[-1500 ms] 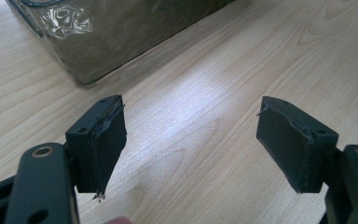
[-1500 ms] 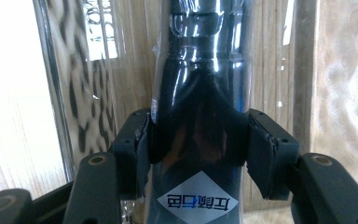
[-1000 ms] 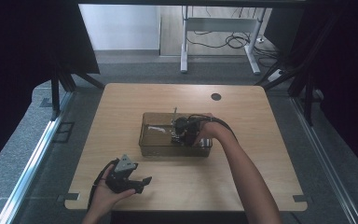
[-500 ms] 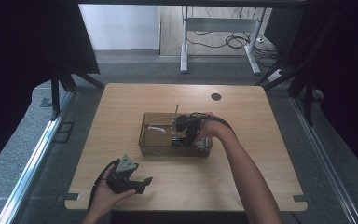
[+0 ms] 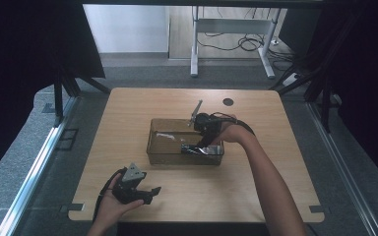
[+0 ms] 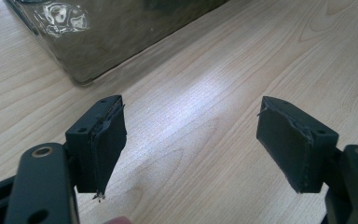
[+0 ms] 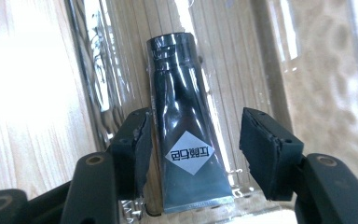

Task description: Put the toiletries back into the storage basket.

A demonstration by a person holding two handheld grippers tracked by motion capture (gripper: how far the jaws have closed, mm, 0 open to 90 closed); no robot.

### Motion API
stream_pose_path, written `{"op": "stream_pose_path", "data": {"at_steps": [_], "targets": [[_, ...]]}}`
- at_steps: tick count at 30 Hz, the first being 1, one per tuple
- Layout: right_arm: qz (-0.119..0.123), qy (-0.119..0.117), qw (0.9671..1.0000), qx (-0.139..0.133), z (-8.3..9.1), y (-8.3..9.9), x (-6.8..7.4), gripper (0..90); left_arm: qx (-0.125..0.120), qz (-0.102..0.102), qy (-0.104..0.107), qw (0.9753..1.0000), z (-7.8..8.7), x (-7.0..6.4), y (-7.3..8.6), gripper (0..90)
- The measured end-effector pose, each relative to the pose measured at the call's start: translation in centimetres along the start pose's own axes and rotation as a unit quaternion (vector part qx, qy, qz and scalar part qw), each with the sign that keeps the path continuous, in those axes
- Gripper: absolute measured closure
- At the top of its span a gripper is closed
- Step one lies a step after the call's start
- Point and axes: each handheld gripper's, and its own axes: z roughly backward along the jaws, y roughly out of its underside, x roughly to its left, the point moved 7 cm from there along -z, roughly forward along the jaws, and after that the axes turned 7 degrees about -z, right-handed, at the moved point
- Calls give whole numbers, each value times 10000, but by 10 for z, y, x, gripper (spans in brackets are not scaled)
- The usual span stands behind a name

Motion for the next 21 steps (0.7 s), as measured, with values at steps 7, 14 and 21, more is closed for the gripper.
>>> {"op": "stream_pose_path", "data": {"at_steps": [7,14,21], "targets": [[-195,0,9986,-492,22,9,5,473,28,-39,14,10000,-1,-1,0,244],[-317,45,9951,-932,35,23,12,477,47,-29,13,10000,-3,-1,0,244],[-557,192,9898,-1298,45,54,19,465,48,-20,11,10000,-5,-1,0,244]]}}
